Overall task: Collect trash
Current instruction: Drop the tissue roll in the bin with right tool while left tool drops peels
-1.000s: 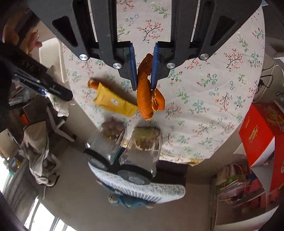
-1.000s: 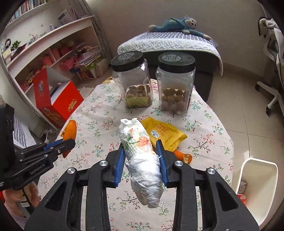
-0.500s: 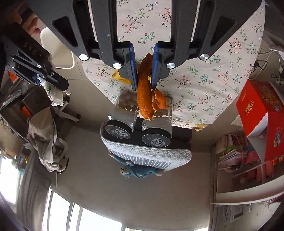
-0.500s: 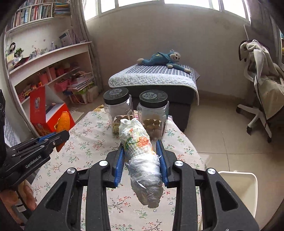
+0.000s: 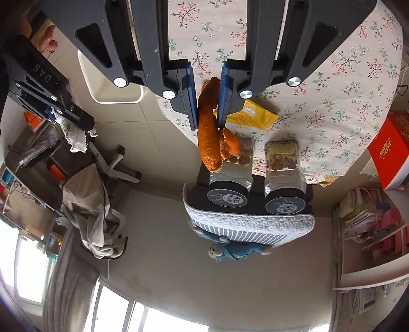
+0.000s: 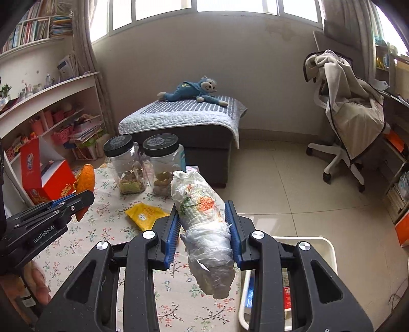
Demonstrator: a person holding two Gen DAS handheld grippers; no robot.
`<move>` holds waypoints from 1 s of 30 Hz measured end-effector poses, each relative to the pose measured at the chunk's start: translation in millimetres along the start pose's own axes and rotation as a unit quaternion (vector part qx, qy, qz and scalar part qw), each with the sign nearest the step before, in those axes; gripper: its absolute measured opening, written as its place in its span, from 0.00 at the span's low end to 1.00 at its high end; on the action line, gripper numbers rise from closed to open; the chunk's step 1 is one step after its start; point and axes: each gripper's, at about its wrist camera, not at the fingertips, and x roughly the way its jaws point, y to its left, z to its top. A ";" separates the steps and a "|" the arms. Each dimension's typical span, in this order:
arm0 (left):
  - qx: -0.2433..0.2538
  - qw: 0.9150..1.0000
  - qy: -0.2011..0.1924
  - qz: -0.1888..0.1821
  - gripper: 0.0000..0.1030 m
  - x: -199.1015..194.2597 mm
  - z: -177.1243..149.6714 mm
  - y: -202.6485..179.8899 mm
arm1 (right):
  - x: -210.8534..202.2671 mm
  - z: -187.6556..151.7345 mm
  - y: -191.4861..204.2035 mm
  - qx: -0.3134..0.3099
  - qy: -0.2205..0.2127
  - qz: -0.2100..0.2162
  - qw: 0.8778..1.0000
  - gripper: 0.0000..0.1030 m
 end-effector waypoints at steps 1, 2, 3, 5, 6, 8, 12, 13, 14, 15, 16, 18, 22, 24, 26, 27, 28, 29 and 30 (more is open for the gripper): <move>0.003 1.000 0.002 -0.005 0.15 2.6 -0.9 -6.9 | -0.6 -0.7 -7.0 0.006 0.001 -0.006 1.000 0.31; 0.005 1.000 0.004 -0.010 0.15 5.2 -1.7 -13.9 | -0.9 -1.7 -14.9 0.012 0.003 -0.013 1.000 0.31; 0.008 1.000 0.007 -0.015 0.15 8.1 -2.8 -21.2 | -1.4 -2.8 -23.3 0.018 0.004 -0.022 1.000 0.31; 0.015 0.999 0.013 -0.025 0.15 14.2 -4.9 -36.1 | -2.0 -5.1 -39.3 0.027 0.006 -0.045 0.999 0.31; 0.018 0.999 0.017 -0.030 0.15 17.1 -6.0 -43.5 | -2.3 -6.8 -47.5 0.031 0.008 -0.057 0.998 0.31; 0.025 0.999 0.023 -0.041 0.15 23.0 -8.5 -58.9 | -1.1 -10.1 -64.7 0.043 0.013 -0.077 0.996 0.32; 0.042 0.997 0.035 -0.062 0.15 33.4 -14.8 -90.4 | -1.9 -16.2 -99.3 0.070 0.019 -0.111 0.991 0.48; 0.046 0.996 0.038 -0.067 0.15 36.3 -16.4 -98.7 | -5.2 -17.7 -107.6 0.078 0.011 -0.125 0.989 0.57; 0.050 0.995 0.041 -0.072 0.15 38.9 -18.7 -106.6 | -9.7 -19.2 -115.6 0.084 0.001 -0.139 0.987 0.70; 0.054 0.994 0.045 -0.078 0.15 41.7 -21.1 -114.6 | -14.2 -19.5 -122.7 0.088 -0.007 -0.150 0.985 0.72; 0.057 0.994 0.049 -0.084 0.15 44.2 -23.5 -122.0 | -18.2 -19.6 -129.6 0.091 -0.012 -0.159 0.983 0.73; 0.065 0.992 0.056 -0.094 0.15 49.3 -28.7 -137.6 | -26.1 -20.7 -142.6 0.105 -0.023 -0.176 0.978 0.81; 0.084 0.988 0.074 -0.108 0.15 61.3 -43.7 -165.8 | -35.7 -25.5 -169.0 0.132 -0.032 -0.193 0.972 0.84; 0.091 0.986 0.084 -0.113 0.15 67.7 -51.0 -175.7 | -36.6 -29.0 -178.9 0.140 -0.030 -0.203 0.969 0.87; 0.094 0.985 0.092 -0.116 0.15 73.3 -56.4 -182.9 | -37.4 -33.0 -186.2 0.145 -0.027 -0.209 0.967 0.87; 0.093 0.984 0.097 -0.118 0.15 76.1 -58.6 -185.5 | -37.3 -35.1 -189.9 0.148 -0.024 -0.213 0.965 0.87; 0.091 0.983 0.102 -0.121 0.15 79.2 -60.0 -187.6 | -37.3 -36.9 -193.2 0.151 -0.022 -0.215 0.965 0.87; 0.088 0.982 0.107 -0.127 0.16 82.3 -60.9 -189.3 | -36.8 -38.3 -195.1 0.152 -0.018 -0.216 0.964 0.89; 0.084 0.981 0.114 -0.135 0.16 85.3 -62.4 -191.0 | -35.8 -39.5 -196.9 0.153 -0.015 -0.218 0.964 0.90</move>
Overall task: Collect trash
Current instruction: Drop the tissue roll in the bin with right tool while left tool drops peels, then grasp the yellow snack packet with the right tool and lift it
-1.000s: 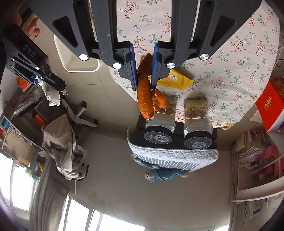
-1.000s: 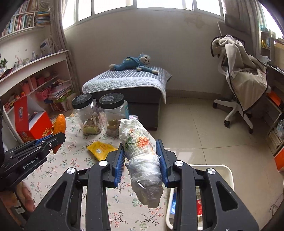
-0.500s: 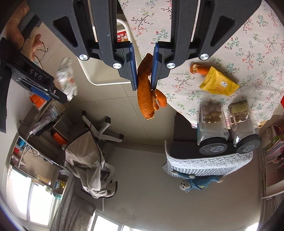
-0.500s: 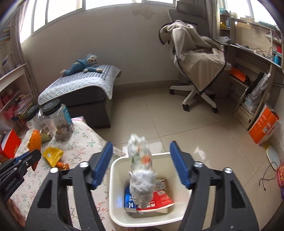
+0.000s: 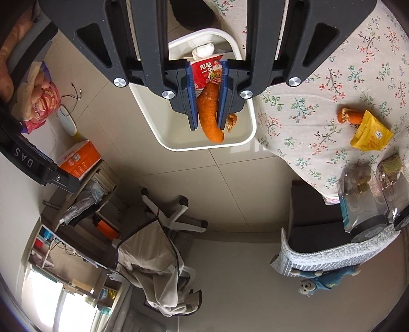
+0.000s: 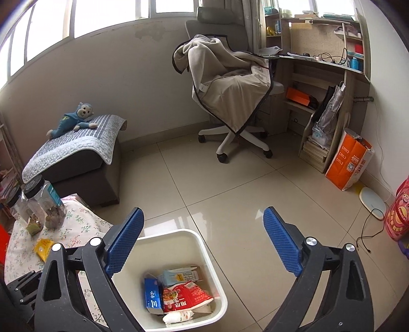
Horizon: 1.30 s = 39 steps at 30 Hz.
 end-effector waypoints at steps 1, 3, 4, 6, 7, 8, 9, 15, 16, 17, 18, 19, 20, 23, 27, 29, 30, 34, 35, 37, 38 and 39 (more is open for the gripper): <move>-0.002 1.000 0.007 -0.006 0.17 4.2 -0.7 -1.0 | 1.1 -0.6 -2.3 -0.001 0.002 -0.002 1.000 0.90; -0.005 1.000 0.019 -0.002 0.48 11.2 -2.8 -1.5 | 3.1 -2.2 -2.2 -0.008 0.005 -0.008 1.000 0.91; -0.003 1.000 0.016 0.006 0.52 11.3 -4.0 -1.3 | 3.5 -2.8 0.0 -0.014 0.005 -0.010 1.000 0.92; 0.005 1.000 0.010 0.019 0.53 8.6 -3.1 -0.3 | 3.1 -3.5 7.2 -0.029 0.004 -0.014 0.999 0.92; 0.005 1.000 0.008 0.023 0.53 5.9 -2.4 1.2 | 3.3 -4.2 12.7 -0.039 0.004 -0.015 0.999 0.92; 0.004 1.000 0.003 0.029 0.55 1.9 -1.3 3.7 | 2.8 -4.9 18.0 -0.049 0.004 -0.016 0.999 0.93; 0.003 0.999 -0.002 0.037 0.60 -2.2 0.2 6.4 | 3.0 -6.3 25.8 -0.062 0.004 -0.017 0.998 0.93; -0.008 0.994 -0.036 0.106 0.77 -34.2 5.3 40.4 | -0.9 -12.1 72.3 -0.122 -0.002 -0.010 0.993 0.93; -0.013 0.993 -0.037 0.115 0.78 -38.9 5.0 49.7 | -1.1 -13.0 80.4 -0.127 0.000 -0.005 0.992 0.93; -0.018 0.992 -0.038 0.123 0.80 -43.3 4.8 59.8 | -1.4 -13.6 88.6 -0.133 0.002 0.000 0.991 0.93; -0.023 0.990 -0.038 0.133 0.80 -48.3 4.3 70.7 | -1.1 -14.4 97.6 -0.141 0.004 0.005 0.990 0.93; -0.029 0.988 -0.038 0.145 0.81 -53.5 3.9 82.4 | 0.0 -15.8 107.9 -0.150 0.007 0.011 0.989 0.93; -0.036 0.987 -0.039 0.155 0.82 -58.9 3.5 94.9 | 0.7 -17.8 118.9 -0.160 0.010 0.017 0.987 0.93; -0.057 0.981 -0.036 0.183 0.84 -75.1 -0.7 135.0 | 4.4 -25.3 158.0 -0.199 0.020 0.039 0.979 0.93; -0.102 0.973 -0.024 0.207 0.84 -98.4 -5.1 192.7 | 8.8 -44.0 218.2 -0.264 0.044 0.092 0.959 0.93; -0.121 0.968 -0.023 0.218 0.84 -111.1 -8.9 219.1 | 11.8 -57.2 250.7 -0.304 0.059 0.120 0.943 0.93; -0.131 0.966 -0.023 0.222 0.84 -118.1 -10.6 233.0 | 14.1 -65.3 267.3 -0.327 0.067 0.132 0.933 0.93; -0.167 0.955 -0.022 0.245 0.84 -145.3 -19.7 283.2 | 32.4 -95.7 328.8 -0.390 0.118 0.180 0.895 0.93; -0.176 0.952 -0.021 0.249 0.84 -151.0 -21.8 293.9 | 38.1 -101.7 342.4 -0.395 0.134 0.194 0.888 0.93; -0.190 0.948 -0.019 0.256 0.84 -161.8 -26.9 313.3 | 50.1 -113.2 369.9 -0.413 0.161 0.218 0.870 0.93; -0.196 0.946 -0.018 0.259 0.84 -166.0 -29.0 321.2 | 56.2 -119.7 384.2 -0.424 0.170 0.222 0.861 0.93; -0.202 0.944 -0.018 0.261 0.84 -170.2 -31.1 329.2 | 63.3 -124.9 397.4 -0.436 0.180 0.223 0.853 0.93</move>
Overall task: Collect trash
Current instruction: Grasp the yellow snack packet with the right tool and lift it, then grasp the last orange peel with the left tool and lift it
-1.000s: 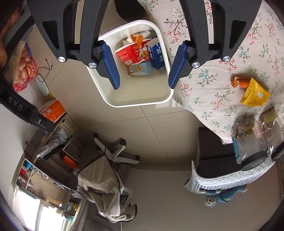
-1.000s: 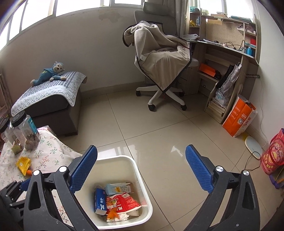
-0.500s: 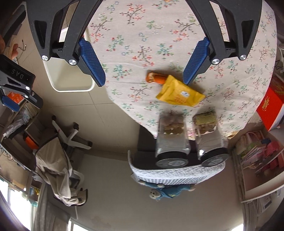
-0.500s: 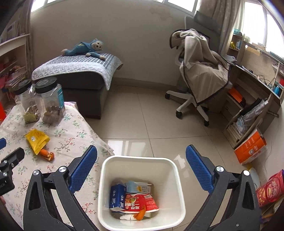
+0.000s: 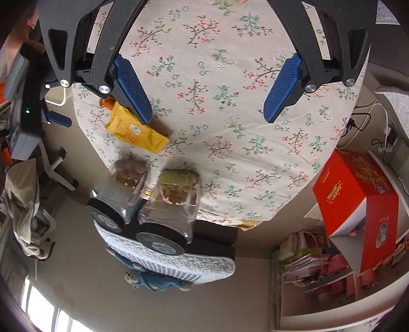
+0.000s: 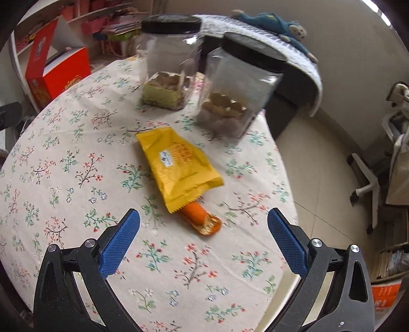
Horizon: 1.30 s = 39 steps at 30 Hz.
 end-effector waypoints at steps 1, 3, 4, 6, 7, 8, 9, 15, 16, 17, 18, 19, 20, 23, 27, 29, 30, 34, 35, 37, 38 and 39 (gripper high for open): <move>-0.007 1.000 0.003 0.002 0.84 0.9 1.2 8.0 | 10.7 8.0 5.6 -0.010 0.010 0.006 1.000 0.93; -0.023 1.000 0.013 -0.003 0.84 3.4 2.9 21.3 | 28.7 22.5 13.4 -0.020 0.021 0.009 1.000 0.93; -0.031 0.999 0.020 -0.008 0.84 5.2 3.9 26.5 | 37.3 29.4 16.1 -0.020 0.028 0.013 0.999 0.93; -0.039 0.999 0.028 -0.016 0.84 7.8 5.4 31.7 | 53.2 39.0 18.5 -0.018 0.044 0.023 0.999 0.93; -0.037 0.999 0.029 -0.015 0.84 8.3 5.5 32.5 | 60.5 42.7 20.3 -0.018 0.053 0.027 0.998 0.93; -0.034 0.999 0.029 -0.012 0.84 8.3 5.6 32.6 | 67.0 45.3 22.4 -0.019 0.060 0.029 0.998 0.93; -0.029 0.999 0.028 -0.010 0.84 8.9 5.4 32.9 | 73.0 46.9 24.3 -0.020 0.068 0.029 0.997 0.93; -0.015 0.999 0.030 -0.002 0.84 13.7 4.3 32.5 | 76.0 48.5 10.8 0.058 0.073 0.091 0.991 0.27; -0.015 0.999 0.031 -0.002 0.84 14.5 4.1 32.2 | 72.3 46.9 6.9 0.075 0.071 0.108 0.989 0.19; -0.016 0.999 0.031 -0.003 0.84 15.1 4.2 31.8 | 66.3 44.8 3.3 0.089 0.061 0.114 0.988 0.13; -0.018 0.999 0.031 -0.005 0.84 15.6 4.7 31.0 | 58.2 42.0 1.0 0.096 0.049 0.112 0.988 0.11; -0.020 0.999 0.030 -0.009 0.84 15.8 5.3 29.4 | 49.3 38.6 -0.9 0.101 0.038 0.108 0.988 0.10; -0.021 0.999 0.029 -0.013 0.84 16.4 6.0 26.8 | 38.7 33.7 -3.1 0.106 0.029 0.105 0.988 0.07; -0.024 0.999 0.034 -0.030 0.84 21.9 7.5 12.9 | 6.2 20.2 -19.3 0.125 -0.004 0.092 0.988 0.05; -0.022 0.995 0.065 -0.069 0.84 39.8 5.0 -24.5 | -49.0 -6.7 -53.1 0.169 -0.049 0.058 0.983 0.05; -0.025 0.992 0.088 -0.091 0.84 51.5 1.3 -46.0 | -70.7 -18.3 -73.3 0.198 -0.064 0.050 0.977 0.05; -0.031 0.989 0.100 -0.101 0.84 57.9 -1.9 -56.4 | -81.2 -27.2 -83.0 0.216 -0.071 0.053 0.972 0.05; -0.077 0.980 0.146 -0.110 0.84 85.0 -15.9 -94.6 | -118.4 -59.6 -109.1 0.284 -0.107 0.089 0.949 0.04; -0.088 0.979 0.155 -0.102 0.84 92.3 -20.4 -103.7 | -129.2 -68.9 -114.2 0.294 -0.117 0.093 0.944 0.05; -0.109 0.976 0.171 -0.074 0.84 107.2 -29.7 -119.4 | -141.2 -85.4 -122.0 0.317 -0.134 0.103 0.933 0.05; -0.119 0.976 0.173 -0.061 0.84 113.6 -33.4 -125.6 | -140.0 -90.0 -124.2 0.331 -0.140 0.108 0.927 0.05; -0.125 0.976 0.174 -0.049 0.83 120.1 -37.2 -132.2 | -141.2 -97.3 -130.7 0.344 -0.145 0.113 0.921 0.05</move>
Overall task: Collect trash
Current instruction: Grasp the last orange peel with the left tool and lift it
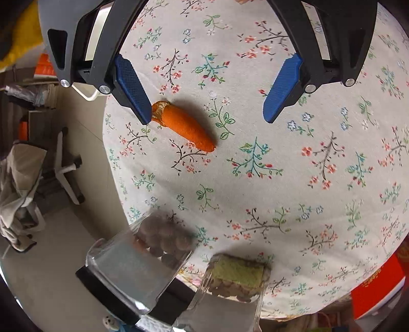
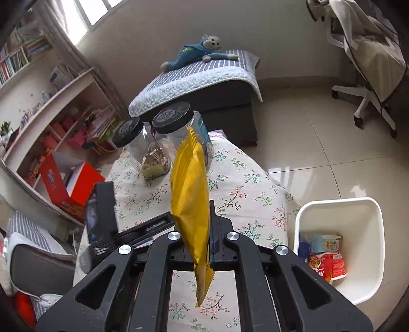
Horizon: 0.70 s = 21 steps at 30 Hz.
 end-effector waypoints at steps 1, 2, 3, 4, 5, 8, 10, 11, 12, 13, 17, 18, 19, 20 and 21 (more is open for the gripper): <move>-0.003 1.000 -0.002 0.011 0.83 7.7 -2.6 -5.3 | -1.1 -0.4 -7.3 0.010 -0.001 0.003 1.000 0.05; -0.004 1.000 -0.004 0.021 0.82 14.2 -4.5 -9.3 | -0.2 -1.6 -11.9 0.016 0.002 0.005 1.000 0.05; -0.007 1.000 -0.007 0.027 0.81 20.7 -6.7 -13.5 | -0.7 -1.8 -16.6 0.020 0.005 0.007 1.000 0.05; -0.011 1.000 -0.006 0.028 0.80 26.8 -7.6 -16.2 | -0.8 -1.8 -19.7 0.022 0.006 0.007 1.000 0.05; -0.015 0.999 -0.005 0.029 0.80 32.2 -7.7 -18.9 | -0.7 -2.0 -20.9 0.022 0.006 0.008 1.000 0.05; -0.017 0.999 -0.026 0.028 0.80 35.4 -4.8 -25.3 | -5.9 -2.9 -22.7 0.017 0.005 0.009 1.000 0.05; -0.011 0.999 -0.026 0.034 0.78 37.9 -2.6 -27.6 | -10.2 -5.2 -24.4 0.015 0.006 0.010 1.000 0.05; 0.011 0.999 -0.028 0.042 0.68 38.8 -3.2 -31.9 | -11.5 -6.1 -24.6 0.014 0.007 0.009 1.000 0.05; 0.042 0.997 -0.028 0.056 0.57 40.5 -6.3 -38.3 | -15.3 -8.0 -25.1 0.012 0.007 0.008 1.000 0.05; 0.074 0.994 -0.034 0.070 0.55 41.7 -9.2 -43.8 | -16.4 -8.0 -24.9 0.012 0.006 0.008 1.000 0.05; 0.148 0.986 -0.039 0.069 0.26 36.8 -28.6 -45.0 | -23.5 -8.0 -20.2 0.012 -0.001 0.019 1.000 0.06; 0.149 0.986 -0.036 0.057 0.21 32.2 -30.0 -38.1 | -24.9 -8.7 -17.1 0.007 -0.002 0.024 1.000 0.06; 0.149 0.987 -0.035 0.048 0.20 26.7 -29.9 -30.3 | -25.4 -9.7 -12.4 0.001 -0.002 0.028 1.000 0.06; 0.149 0.987 -0.036 0.038 0.19 19.0 -29.0 -21.6 | -25.6 -10.8 -7.6 -0.004 -0.002 0.033 0.999 0.06; 0.152 0.987 -0.041 0.032 0.19 9.3 -27.3 -12.6 | -25.6 -11.8 -2.9 -0.007 -0.002 0.040 0.999 0.06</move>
